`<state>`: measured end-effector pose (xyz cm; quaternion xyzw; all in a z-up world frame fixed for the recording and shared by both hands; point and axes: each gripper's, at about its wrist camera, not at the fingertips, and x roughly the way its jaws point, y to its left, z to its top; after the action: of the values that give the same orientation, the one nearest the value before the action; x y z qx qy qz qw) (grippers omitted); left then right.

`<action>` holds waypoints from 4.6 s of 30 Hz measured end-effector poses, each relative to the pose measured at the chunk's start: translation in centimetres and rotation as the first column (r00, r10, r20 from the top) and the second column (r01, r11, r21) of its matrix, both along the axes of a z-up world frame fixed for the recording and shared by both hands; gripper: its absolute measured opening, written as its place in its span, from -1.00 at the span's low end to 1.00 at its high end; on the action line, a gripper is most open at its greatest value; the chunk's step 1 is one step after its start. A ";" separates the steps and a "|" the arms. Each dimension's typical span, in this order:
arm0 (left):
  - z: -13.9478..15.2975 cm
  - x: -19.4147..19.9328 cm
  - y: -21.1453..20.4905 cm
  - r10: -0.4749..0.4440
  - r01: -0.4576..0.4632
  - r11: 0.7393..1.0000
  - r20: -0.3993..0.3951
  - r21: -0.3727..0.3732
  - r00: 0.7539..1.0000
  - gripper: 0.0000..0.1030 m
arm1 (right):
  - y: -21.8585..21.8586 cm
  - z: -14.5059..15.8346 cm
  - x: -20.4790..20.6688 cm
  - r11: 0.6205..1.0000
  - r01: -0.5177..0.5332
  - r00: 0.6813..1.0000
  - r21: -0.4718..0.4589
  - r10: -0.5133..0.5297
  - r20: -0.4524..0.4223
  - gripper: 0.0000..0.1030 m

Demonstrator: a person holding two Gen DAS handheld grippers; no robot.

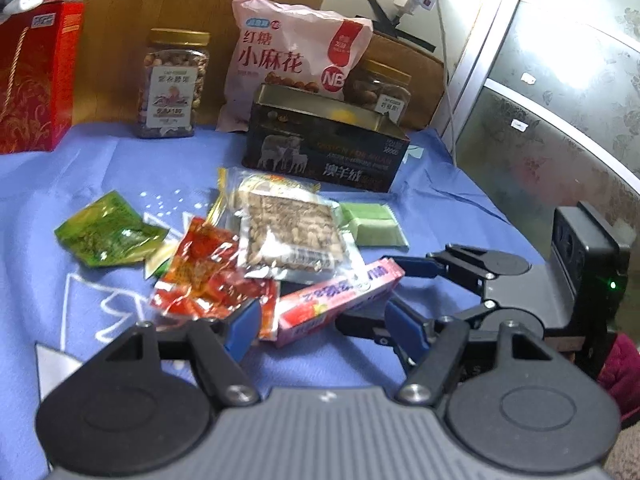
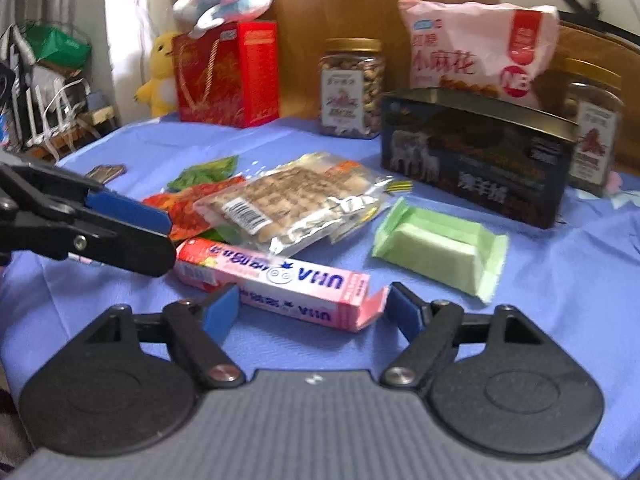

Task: Organize snacks
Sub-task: 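Move the left tool toward the pink UHA candy box, then grasp the pink UHA candy box with the left tool and lift, then drop the pink candy box into the sheep tin from the left tool, then reach the left tool to the clear bag of seeds and grasp it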

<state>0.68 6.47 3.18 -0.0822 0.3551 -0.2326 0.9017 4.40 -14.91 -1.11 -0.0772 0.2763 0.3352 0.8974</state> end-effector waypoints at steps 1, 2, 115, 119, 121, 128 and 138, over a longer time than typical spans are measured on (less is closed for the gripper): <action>-0.1 -0.2 0.2 0.003 -0.003 1.000 -0.008 -0.003 1.000 0.36 | 0.2 0.0 -0.1 1.000 -0.011 1.000 -0.008 0.011 0.006 0.60; -0.2 -0.3 0.3 0.004 -0.005 1.000 -0.016 -0.008 1.000 0.36 | 0.3 0.0 -0.1 1.000 -0.016 1.000 -0.014 0.016 0.008 0.60; 0.2 7.0 -1.8 0.032 -0.033 0.999 -0.054 -0.024 0.998 0.21 | -4.1 1.3 3.2 0.876 0.255 0.901 0.410 -0.061 -0.429 -0.64; -0.5 6.1 -3.6 -0.054 0.047 0.997 -0.095 -0.067 0.994 0.19 | -6.4 1.0 1.4 0.869 0.286 0.895 0.403 -0.093 -0.436 -0.72; -0.7 5.3 -5.1 -0.095 0.091 0.994 -0.086 -0.053 0.992 0.19 | -7.5 0.7 0.4 0.873 0.290 0.897 0.392 -0.106 -0.429 -0.72; -0.9 4.1 -7.3 -0.131 0.131 0.991 -0.068 -0.017 0.989 0.27 | -8.3 1.0 -1.7 0.901 0.284 0.933 0.326 -0.182 -0.311 -0.72; -0.7 4.6 -5.6 -0.073 0.068 0.996 -0.085 -0.060 0.994 0.40 | -7.3 0.9 -2.5 0.944 0.240 0.967 0.227 -0.212 -0.142 -0.72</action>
<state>5.25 0.92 2.51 -0.1056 0.3900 -0.2706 0.8738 1.86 -22.16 -0.22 0.0847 0.2915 0.2651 0.9152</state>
